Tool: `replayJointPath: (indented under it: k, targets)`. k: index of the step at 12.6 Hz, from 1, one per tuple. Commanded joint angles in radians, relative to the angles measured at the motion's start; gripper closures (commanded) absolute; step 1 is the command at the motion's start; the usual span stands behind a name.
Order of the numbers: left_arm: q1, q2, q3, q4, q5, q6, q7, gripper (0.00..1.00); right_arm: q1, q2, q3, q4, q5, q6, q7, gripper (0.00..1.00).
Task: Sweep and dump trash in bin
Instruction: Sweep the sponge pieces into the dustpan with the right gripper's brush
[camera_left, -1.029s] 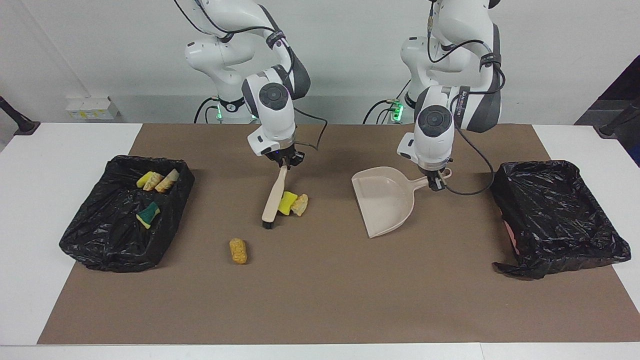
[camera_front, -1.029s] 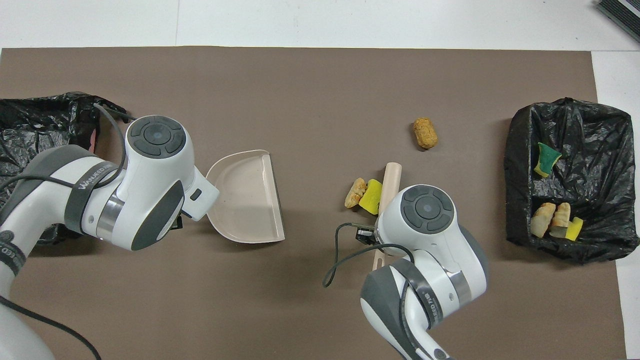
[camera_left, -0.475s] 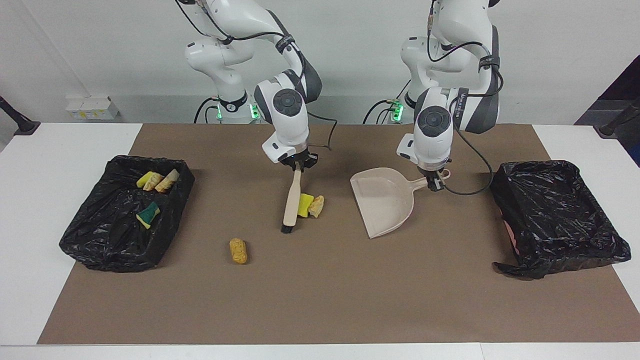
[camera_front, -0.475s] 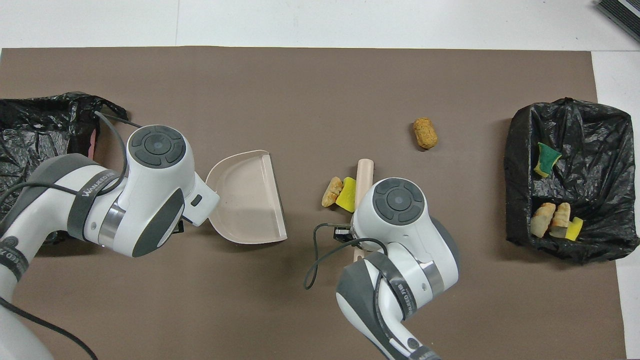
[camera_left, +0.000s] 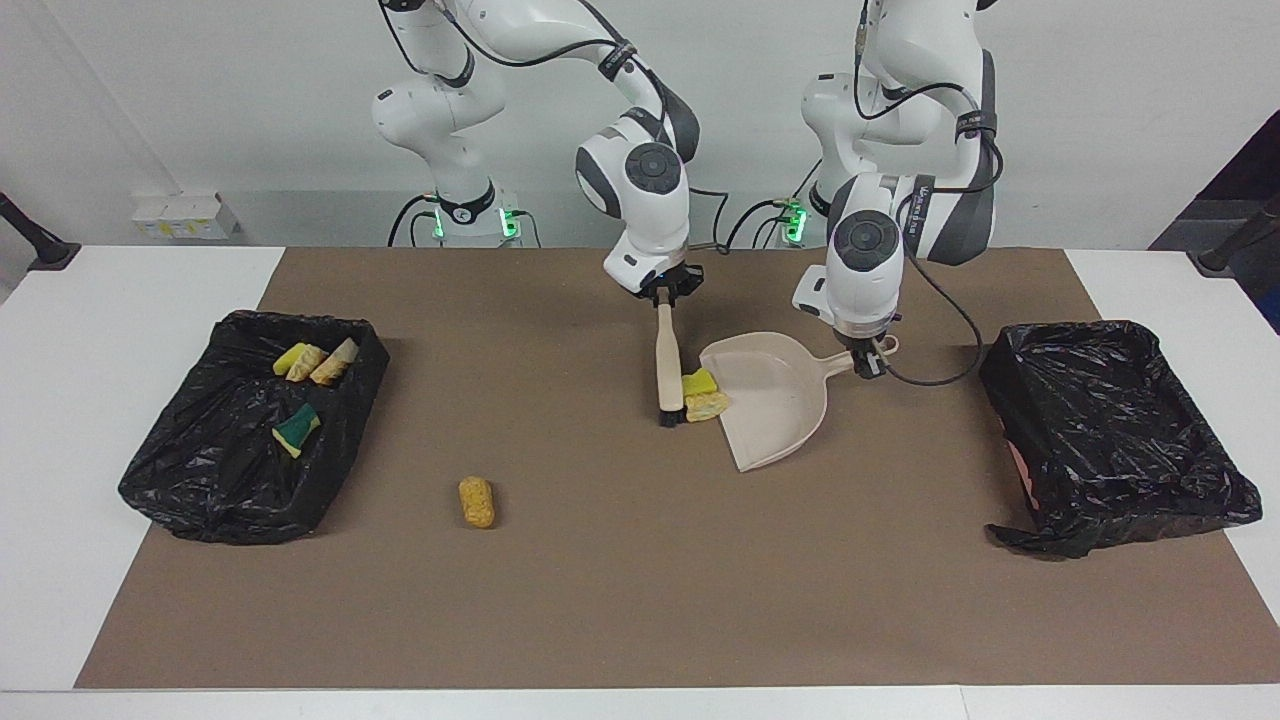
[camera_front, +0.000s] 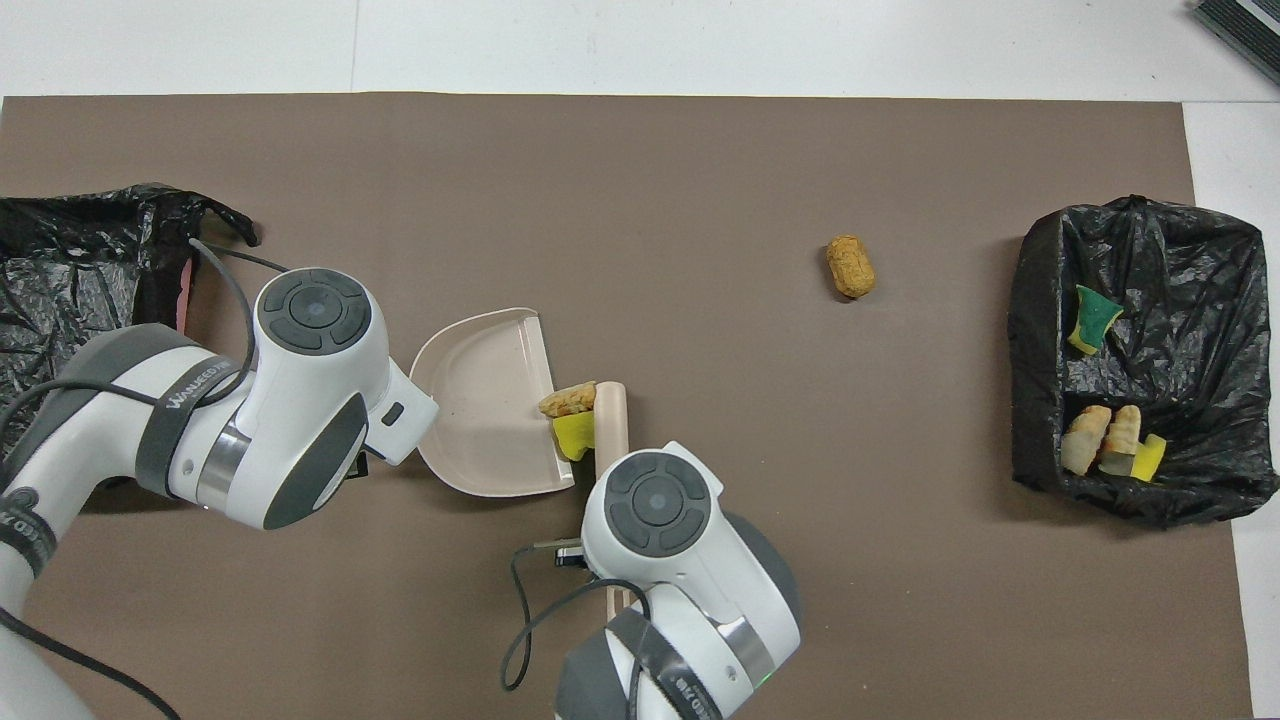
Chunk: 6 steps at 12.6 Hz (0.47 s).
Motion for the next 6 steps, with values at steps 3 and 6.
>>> replayJointPath:
  k: [3,6]
  targets:
    - [-0.005,-0.074,0.006,-0.158,0.020,0.208,-0.005,1.00,0.012,0.000,0.038,0.076,0.021,0.011,-0.083,1.00]
    - [-0.010,-0.069,0.006,-0.149,0.017,0.222,-0.004,1.00,0.009,0.004,0.038,0.138,0.018,0.008,-0.116,1.00]
